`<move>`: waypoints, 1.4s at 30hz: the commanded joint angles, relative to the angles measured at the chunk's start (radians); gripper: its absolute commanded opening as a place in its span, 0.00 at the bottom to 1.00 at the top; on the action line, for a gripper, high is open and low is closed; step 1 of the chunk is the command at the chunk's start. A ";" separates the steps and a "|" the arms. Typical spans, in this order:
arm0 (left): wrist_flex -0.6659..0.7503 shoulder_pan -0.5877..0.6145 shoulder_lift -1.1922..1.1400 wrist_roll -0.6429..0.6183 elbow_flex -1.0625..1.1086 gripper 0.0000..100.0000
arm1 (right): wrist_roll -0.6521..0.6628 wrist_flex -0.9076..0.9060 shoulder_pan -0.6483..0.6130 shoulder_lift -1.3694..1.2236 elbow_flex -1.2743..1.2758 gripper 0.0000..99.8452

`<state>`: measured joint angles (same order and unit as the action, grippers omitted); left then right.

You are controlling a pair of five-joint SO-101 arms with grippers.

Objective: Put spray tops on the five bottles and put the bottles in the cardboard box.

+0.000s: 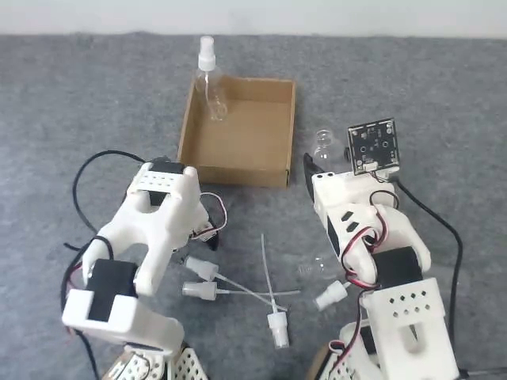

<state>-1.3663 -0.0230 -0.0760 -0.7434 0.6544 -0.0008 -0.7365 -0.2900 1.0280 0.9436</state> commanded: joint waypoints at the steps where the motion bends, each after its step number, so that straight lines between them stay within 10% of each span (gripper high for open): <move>1: 0.061 -0.015 0.049 -0.009 0.036 0.19 | 0.002 0.024 0.021 0.019 -0.012 0.01; 23: -0.169 -0.109 0.055 -0.005 -0.111 0.10 | 0.006 0.025 0.022 0.019 -0.012 0.01; 42: -0.018 -0.109 0.049 -0.005 0.027 0.10 | 0.029 0.025 0.022 0.019 -0.012 0.01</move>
<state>-1.4124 -0.1350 -0.0407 -0.7403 0.6605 0.0100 -0.7365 -0.2900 1.0280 0.9436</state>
